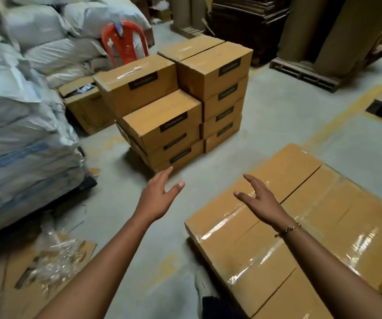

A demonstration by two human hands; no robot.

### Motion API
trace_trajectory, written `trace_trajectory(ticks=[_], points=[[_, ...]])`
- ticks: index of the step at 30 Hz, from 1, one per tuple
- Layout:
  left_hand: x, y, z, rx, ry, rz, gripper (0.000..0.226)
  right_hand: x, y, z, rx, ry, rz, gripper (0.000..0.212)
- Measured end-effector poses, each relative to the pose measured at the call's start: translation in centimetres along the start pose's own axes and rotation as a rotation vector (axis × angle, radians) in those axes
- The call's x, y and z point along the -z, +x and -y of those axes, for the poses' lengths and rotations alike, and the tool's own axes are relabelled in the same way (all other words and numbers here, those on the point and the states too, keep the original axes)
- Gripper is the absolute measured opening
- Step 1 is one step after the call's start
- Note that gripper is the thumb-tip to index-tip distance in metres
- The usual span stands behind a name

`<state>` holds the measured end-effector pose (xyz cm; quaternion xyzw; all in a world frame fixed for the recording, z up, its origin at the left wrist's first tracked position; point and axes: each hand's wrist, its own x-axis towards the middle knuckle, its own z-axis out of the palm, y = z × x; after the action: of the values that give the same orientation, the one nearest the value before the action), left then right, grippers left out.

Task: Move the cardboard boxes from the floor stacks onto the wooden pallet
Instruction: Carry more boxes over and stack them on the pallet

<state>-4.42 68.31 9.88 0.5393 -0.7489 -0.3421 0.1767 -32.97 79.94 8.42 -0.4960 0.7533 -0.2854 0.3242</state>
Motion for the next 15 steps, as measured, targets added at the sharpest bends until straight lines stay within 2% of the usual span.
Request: trace_trajectory(ticks=[15], points=[[10.8, 20.9, 7.8, 0.152, -0.049, -0.075, 0.065, -7.1, 25.0, 12.4, 0.021, 0.099, 0.186, 0.07]])
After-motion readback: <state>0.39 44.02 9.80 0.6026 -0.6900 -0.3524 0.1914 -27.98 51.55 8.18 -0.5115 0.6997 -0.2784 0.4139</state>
